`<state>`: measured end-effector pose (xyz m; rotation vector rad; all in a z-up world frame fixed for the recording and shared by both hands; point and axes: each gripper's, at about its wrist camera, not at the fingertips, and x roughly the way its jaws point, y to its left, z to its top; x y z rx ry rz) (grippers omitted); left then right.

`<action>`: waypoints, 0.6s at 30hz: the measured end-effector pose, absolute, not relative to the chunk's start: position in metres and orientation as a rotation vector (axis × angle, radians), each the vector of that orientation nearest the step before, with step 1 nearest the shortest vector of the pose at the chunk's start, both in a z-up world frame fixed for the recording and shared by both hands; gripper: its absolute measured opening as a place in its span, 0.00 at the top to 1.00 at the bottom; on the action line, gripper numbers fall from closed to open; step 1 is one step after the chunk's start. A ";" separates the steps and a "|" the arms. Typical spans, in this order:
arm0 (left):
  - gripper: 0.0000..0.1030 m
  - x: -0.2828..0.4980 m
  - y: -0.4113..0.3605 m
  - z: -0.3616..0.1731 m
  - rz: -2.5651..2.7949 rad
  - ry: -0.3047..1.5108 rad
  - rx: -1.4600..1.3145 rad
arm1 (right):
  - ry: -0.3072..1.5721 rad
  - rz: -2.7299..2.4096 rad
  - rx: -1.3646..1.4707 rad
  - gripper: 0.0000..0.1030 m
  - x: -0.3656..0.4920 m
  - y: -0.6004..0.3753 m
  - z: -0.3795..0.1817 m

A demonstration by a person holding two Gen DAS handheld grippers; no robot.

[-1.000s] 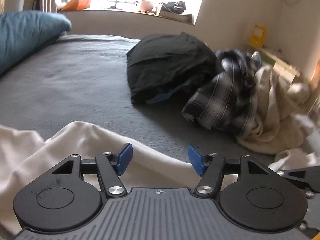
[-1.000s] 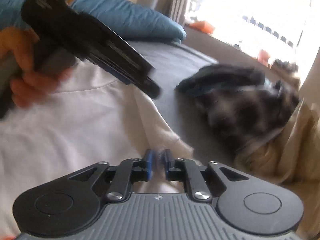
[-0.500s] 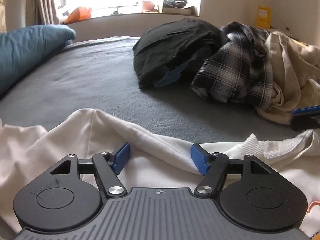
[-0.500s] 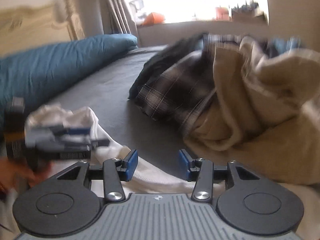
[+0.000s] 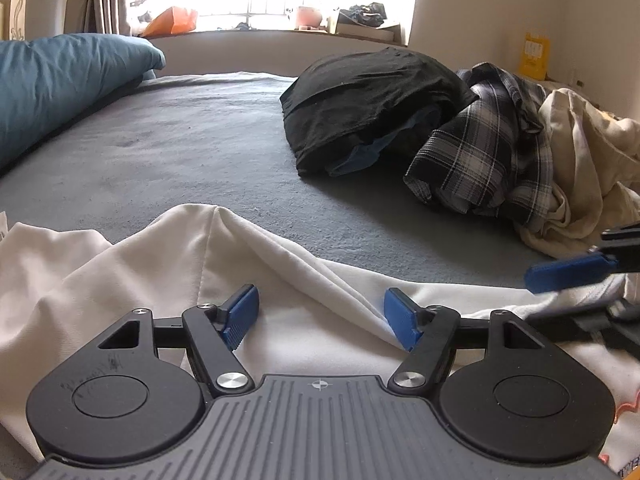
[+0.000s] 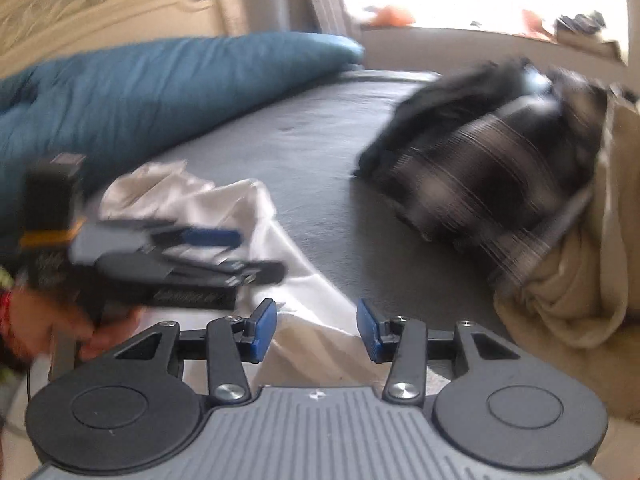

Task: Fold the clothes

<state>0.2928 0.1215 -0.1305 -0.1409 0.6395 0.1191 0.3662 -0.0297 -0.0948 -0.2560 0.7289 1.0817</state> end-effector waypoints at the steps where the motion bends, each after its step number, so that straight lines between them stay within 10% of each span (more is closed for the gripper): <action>1: 0.32 0.293 0.122 -0.131 0.117 0.637 -0.141 | 0.722 1.097 -0.288 0.54 0.362 -0.029 -0.093; 10: 0.32 0.291 0.123 -0.132 0.111 0.630 -0.137 | 0.644 1.111 -0.487 0.58 0.348 -0.008 -0.094; 18: 0.32 0.269 0.141 -0.119 0.043 0.589 -0.161 | 0.508 0.994 -0.619 0.93 0.334 -0.012 -0.096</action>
